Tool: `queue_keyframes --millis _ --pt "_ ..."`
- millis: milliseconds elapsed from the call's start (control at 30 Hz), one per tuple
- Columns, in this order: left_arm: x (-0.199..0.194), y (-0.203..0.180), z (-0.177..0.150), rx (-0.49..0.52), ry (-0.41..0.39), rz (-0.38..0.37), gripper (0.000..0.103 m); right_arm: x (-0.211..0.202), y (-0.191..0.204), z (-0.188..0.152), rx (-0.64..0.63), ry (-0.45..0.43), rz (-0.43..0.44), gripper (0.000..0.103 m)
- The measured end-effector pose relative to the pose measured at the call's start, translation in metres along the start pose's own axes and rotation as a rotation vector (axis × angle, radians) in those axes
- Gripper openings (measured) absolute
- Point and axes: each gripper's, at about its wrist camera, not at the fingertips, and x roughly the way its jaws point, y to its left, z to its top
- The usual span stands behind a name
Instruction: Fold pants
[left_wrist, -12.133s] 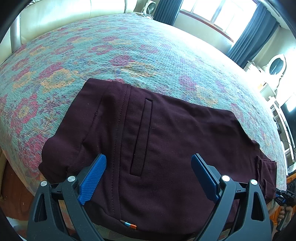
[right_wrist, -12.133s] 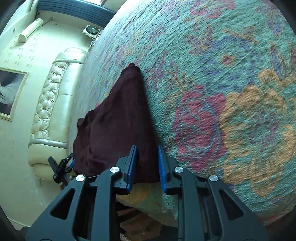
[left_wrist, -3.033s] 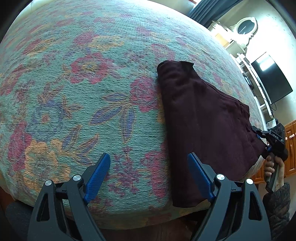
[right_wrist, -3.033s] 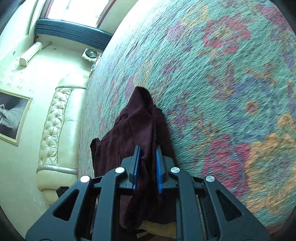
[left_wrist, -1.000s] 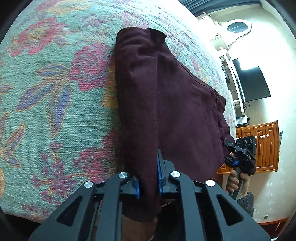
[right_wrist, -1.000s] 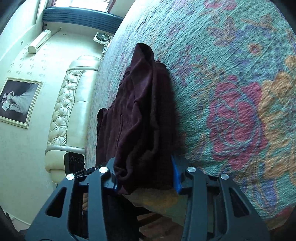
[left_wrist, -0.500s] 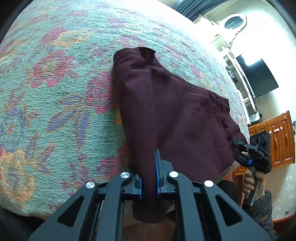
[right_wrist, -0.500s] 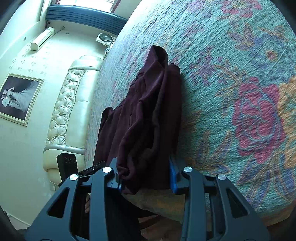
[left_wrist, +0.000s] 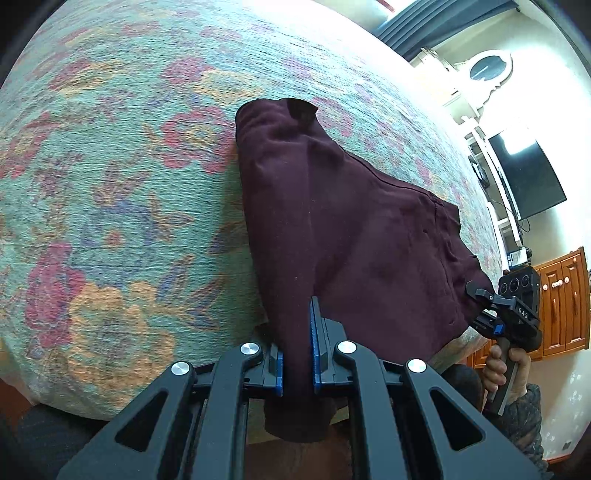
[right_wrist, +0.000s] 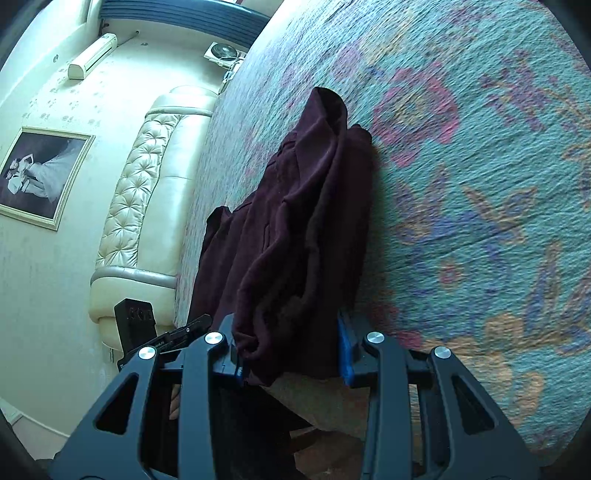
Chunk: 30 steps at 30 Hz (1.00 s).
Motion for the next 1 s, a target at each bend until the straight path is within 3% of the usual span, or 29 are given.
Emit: queue_keyframes --millis 233,600,700,800,933,1000 --pt "-0.014 0.010 -0.010 -0.052 -0.022 0.004 0.011 0.026 0.014 -0.004 -0.027 0.043 0.018 0.035" --pt "0.004 0.011 -0.007 -0.066 0.012 -0.027 0.015 0.025 -0.001 -0.011 0.002 0.038 0.024 0.035" --pt "0.011 0.014 -0.006 -0.059 0.031 -0.041 0.033 0.022 -0.007 -0.012 0.023 0.034 0.047 0.038" --pt "0.008 0.019 -0.006 -0.075 0.018 -0.116 0.048 0.017 -0.012 -0.013 0.051 0.027 0.065 0.045" --pt "-0.003 0.016 -0.006 -0.037 -0.022 -0.096 0.069 0.009 -0.013 -0.016 0.033 0.040 0.055 0.053" --pt "-0.013 0.011 -0.005 -0.008 -0.056 -0.097 0.073 0.003 -0.013 -0.017 0.011 0.060 0.041 0.055"
